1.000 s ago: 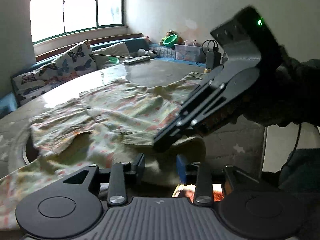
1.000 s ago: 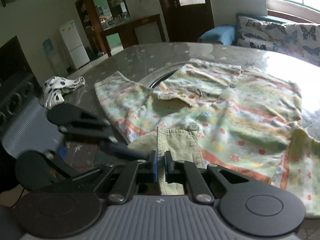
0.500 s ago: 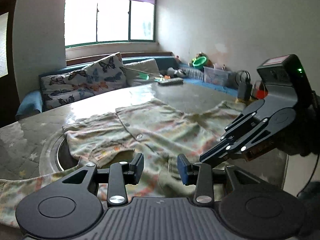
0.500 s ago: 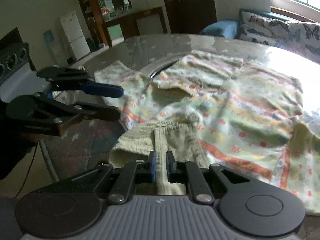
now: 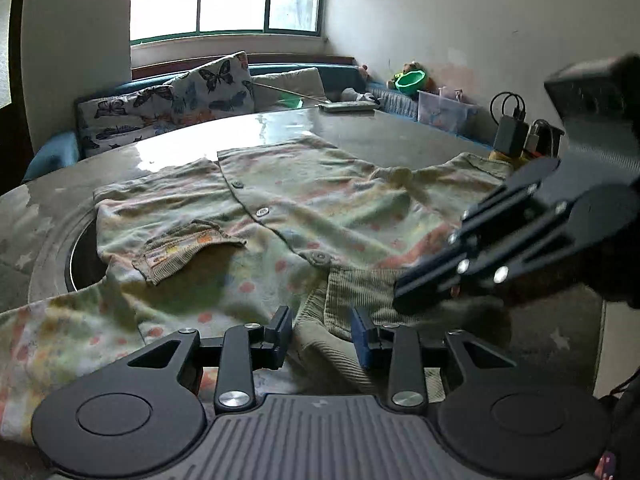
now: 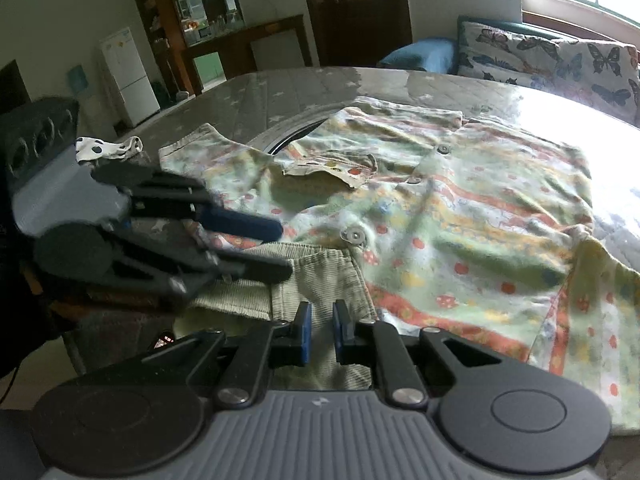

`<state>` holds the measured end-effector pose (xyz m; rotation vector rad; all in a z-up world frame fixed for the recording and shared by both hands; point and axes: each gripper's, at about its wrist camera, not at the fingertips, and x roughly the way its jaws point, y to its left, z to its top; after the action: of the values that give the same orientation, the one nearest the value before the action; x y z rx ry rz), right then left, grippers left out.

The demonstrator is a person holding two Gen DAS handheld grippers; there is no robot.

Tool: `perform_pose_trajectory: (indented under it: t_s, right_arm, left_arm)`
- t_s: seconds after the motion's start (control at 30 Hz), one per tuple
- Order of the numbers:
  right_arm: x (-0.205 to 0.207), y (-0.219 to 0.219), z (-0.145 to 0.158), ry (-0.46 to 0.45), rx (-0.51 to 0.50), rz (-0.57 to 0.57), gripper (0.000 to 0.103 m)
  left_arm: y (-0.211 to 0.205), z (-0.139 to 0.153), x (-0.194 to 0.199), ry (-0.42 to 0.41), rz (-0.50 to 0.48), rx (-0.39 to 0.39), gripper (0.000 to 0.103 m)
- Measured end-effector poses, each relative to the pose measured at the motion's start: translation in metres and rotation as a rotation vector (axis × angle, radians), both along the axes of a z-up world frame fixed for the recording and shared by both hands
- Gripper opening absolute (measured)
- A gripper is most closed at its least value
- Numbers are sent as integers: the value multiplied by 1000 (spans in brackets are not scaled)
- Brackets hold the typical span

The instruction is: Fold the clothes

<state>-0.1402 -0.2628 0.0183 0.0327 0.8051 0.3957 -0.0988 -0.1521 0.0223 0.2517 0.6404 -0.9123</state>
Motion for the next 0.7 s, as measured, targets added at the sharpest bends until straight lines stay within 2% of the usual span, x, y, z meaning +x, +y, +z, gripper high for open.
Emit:
perform_pose_trajectory:
  t_s: [0.33,0.7]
  right_arm:
    - [0,0,0,-5,-11,-12,19]
    - [-3,0,6,-19,-33,-29,35]
  left_arm:
    - [-2,5,-3,-6,29,7,37]
    - [15,25,-7,-23,162,-21,57]
